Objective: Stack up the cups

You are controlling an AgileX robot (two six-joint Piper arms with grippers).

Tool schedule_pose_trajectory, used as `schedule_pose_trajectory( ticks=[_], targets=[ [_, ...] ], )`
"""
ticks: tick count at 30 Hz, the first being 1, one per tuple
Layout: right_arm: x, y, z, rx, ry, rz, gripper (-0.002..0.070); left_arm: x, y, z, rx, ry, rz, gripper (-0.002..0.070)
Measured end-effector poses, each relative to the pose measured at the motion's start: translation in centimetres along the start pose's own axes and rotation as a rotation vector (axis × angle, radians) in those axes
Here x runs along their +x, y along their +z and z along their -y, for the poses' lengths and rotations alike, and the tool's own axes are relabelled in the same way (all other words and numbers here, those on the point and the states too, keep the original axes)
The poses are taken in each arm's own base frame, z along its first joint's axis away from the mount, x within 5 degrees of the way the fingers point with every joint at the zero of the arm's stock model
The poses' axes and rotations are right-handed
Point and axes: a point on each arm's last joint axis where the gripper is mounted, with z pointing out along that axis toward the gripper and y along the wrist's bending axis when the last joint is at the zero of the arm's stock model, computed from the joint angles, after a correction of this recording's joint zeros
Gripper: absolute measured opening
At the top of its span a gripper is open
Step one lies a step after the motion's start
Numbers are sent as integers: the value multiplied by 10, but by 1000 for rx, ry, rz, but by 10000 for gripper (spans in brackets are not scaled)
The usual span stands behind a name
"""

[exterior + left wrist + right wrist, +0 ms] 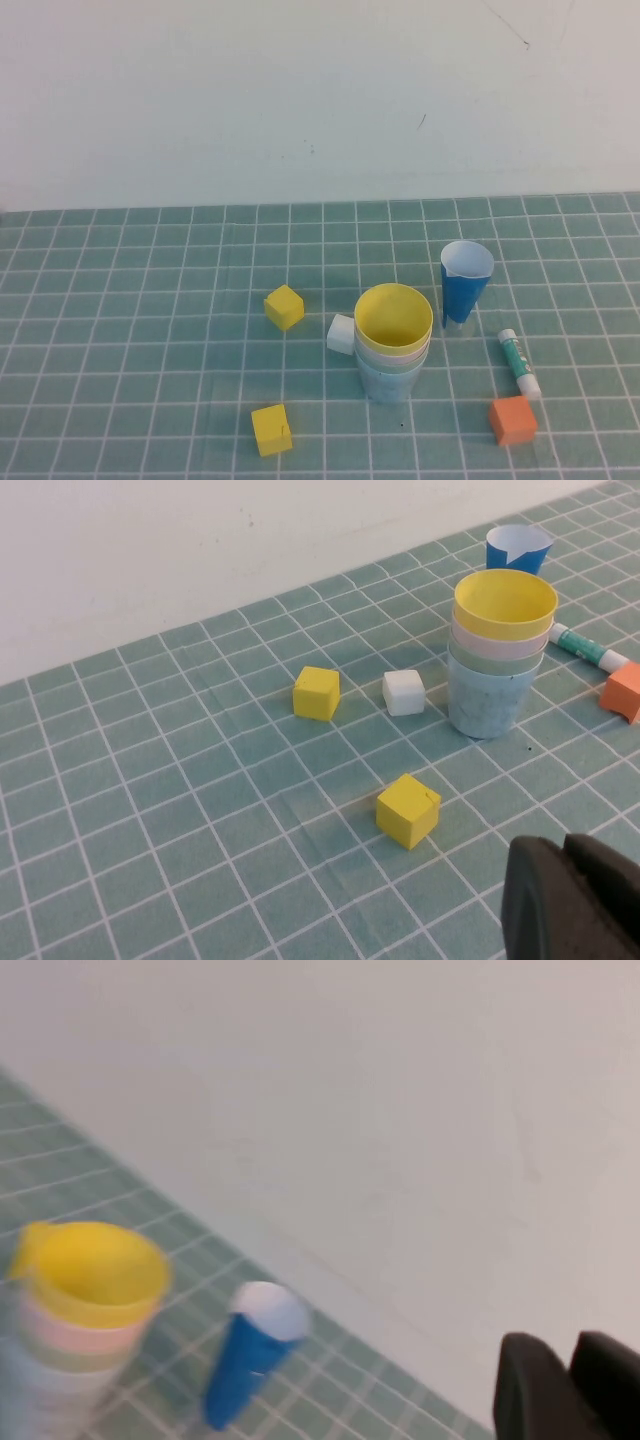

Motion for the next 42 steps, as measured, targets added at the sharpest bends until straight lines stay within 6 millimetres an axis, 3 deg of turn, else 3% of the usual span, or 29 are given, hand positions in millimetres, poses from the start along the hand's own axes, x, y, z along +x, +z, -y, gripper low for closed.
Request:
schedule_pose_trajectory(
  ticks=[4, 11, 22, 42],
  targets=[
    [32, -23, 1, 191, 112, -7, 82, 0, 0, 0, 1, -1, 0, -2],
    [76, -44, -10, 383, 305, -219, 82, 0, 0, 0, 1, 1, 0, -2],
    [87, -47, -16, 358, 360, -345, 82, 0, 0, 0, 1, 1, 0, -2],
    [87, -47, -17, 336, 354, -347, 82, 0, 0, 0, 1, -1, 0, -2]
  ],
)
